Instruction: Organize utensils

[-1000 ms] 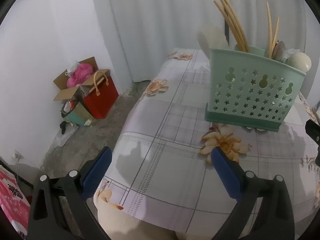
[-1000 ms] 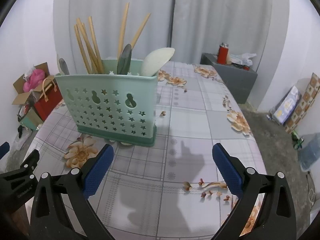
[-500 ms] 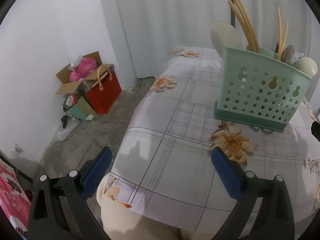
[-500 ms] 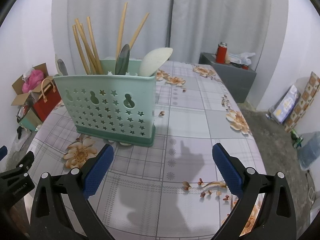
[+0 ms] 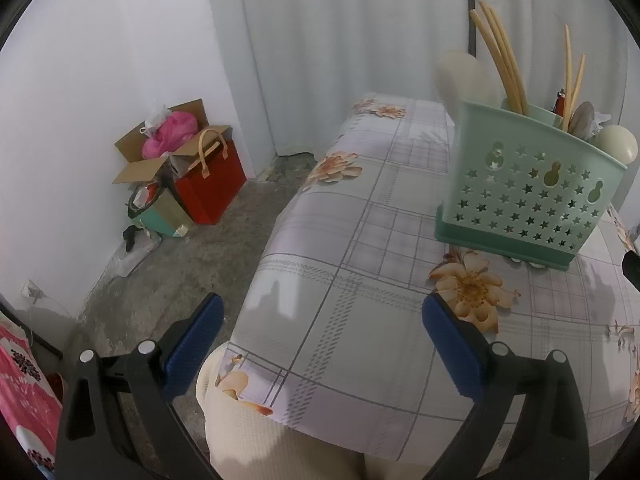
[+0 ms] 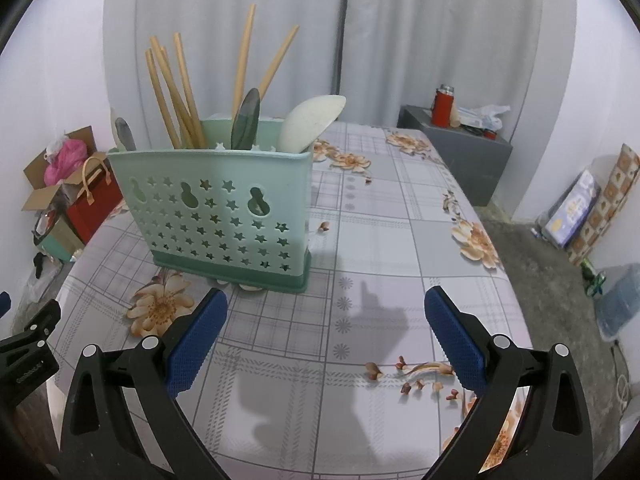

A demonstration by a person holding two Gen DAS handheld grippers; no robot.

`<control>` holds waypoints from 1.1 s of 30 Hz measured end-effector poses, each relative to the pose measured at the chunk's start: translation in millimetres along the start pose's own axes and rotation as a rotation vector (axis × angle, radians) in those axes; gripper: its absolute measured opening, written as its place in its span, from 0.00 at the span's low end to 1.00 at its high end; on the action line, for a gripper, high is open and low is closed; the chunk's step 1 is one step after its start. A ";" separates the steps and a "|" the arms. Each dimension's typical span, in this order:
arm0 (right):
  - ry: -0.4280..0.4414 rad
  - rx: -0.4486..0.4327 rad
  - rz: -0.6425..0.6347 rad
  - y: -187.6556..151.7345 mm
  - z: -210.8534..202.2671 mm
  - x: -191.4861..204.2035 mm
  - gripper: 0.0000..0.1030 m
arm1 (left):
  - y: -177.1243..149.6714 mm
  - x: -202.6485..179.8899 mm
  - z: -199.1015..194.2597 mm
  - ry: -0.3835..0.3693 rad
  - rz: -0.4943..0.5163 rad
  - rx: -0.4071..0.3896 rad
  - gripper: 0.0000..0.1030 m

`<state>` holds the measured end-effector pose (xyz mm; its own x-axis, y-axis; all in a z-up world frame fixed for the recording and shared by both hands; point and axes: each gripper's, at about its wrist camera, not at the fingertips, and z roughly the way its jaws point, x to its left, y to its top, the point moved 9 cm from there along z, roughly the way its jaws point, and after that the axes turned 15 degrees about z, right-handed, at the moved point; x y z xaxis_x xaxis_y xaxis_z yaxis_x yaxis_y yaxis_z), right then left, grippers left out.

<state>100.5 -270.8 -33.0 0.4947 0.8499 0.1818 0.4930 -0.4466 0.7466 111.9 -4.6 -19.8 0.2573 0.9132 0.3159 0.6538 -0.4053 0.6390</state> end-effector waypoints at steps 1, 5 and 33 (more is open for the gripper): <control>-0.001 -0.001 0.001 -0.4 -0.4 0.0 0.92 | -0.1 0.2 0.2 0.000 0.000 0.000 0.94; -0.002 -0.001 0.001 -0.7 -0.4 -0.8 0.92 | -0.3 0.9 0.5 0.000 0.000 0.002 0.94; -0.006 -0.006 0.004 -2.2 -4.4 -2.7 0.92 | -2.2 5.0 -0.1 0.002 -0.011 0.005 0.94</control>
<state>95.0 -270.9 -32.3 0.5007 0.8465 0.1807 0.4869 -0.4480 0.7498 111.6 0.9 -19.5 0.2487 0.9175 0.3104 0.6602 -0.3950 0.6388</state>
